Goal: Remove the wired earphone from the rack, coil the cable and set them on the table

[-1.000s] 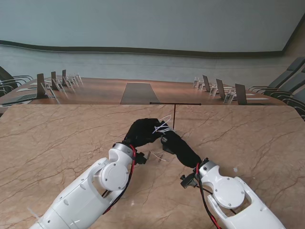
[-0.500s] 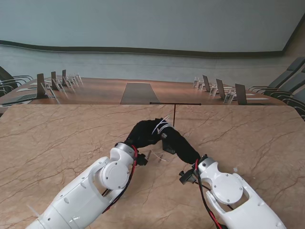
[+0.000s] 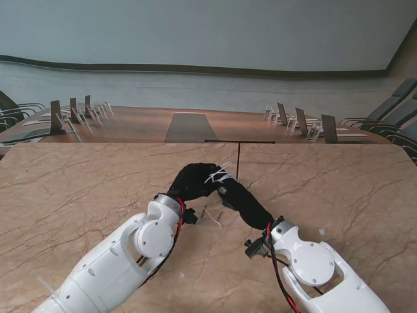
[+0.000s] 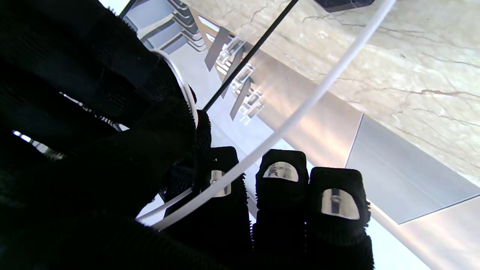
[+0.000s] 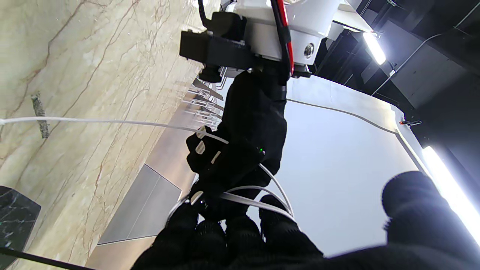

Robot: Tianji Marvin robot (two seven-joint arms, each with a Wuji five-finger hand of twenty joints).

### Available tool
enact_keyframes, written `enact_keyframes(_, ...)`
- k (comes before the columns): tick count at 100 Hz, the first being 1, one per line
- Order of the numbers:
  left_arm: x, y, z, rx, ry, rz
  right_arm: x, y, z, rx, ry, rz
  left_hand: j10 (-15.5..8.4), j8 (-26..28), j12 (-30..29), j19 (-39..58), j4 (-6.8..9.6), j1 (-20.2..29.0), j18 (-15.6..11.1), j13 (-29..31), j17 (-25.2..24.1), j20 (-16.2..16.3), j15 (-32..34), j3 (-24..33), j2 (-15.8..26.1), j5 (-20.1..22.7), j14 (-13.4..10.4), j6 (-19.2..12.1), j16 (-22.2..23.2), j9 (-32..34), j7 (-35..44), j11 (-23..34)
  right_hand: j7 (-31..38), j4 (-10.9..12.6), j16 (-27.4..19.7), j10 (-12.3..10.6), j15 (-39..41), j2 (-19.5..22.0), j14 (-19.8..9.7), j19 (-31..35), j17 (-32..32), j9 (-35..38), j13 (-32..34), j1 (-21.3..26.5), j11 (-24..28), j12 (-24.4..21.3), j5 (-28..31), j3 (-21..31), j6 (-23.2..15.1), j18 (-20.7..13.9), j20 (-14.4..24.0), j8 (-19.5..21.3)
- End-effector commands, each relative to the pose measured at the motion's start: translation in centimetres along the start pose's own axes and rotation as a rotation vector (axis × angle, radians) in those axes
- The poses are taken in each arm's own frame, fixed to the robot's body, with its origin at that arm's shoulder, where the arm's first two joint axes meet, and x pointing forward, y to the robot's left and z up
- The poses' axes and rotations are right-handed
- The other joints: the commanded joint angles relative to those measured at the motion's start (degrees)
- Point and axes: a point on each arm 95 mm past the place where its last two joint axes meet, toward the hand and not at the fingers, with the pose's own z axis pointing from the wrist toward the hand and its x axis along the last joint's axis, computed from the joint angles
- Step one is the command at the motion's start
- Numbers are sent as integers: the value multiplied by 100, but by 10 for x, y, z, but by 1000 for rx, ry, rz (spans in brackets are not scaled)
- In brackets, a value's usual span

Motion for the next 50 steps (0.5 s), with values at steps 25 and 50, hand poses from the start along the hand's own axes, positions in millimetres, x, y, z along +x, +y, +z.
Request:
enact_keyframes(25, -4, -8, -4, 41, -6, 0, -9, -12, -10, -4, -41, 6, -508, 243, 118, 522, 199, 425, -34, -91, -99, 41, 110, 569, 74, -104, -40, -118, 15, 47, -7, 262, -76, -87, 117, -185, 460, 7, -289, 186, 66, 127, 353, -35, 207, 63, 53, 17, -404, -216, 96, -21)
enact_keyframes(50, -3, -10, -7, 41, -4, 3, -12, -12, -13, -15, -49, 3, -510, 260, 125, 507, 204, 403, -23, -91, -101, 75, 105, 617, 50, -92, -39, -109, 25, 59, 5, 263, -75, -84, 114, -195, 463, 22, -298, 184, 71, 128, 355, -29, 207, 63, 57, -3, -411, -217, 92, -25)
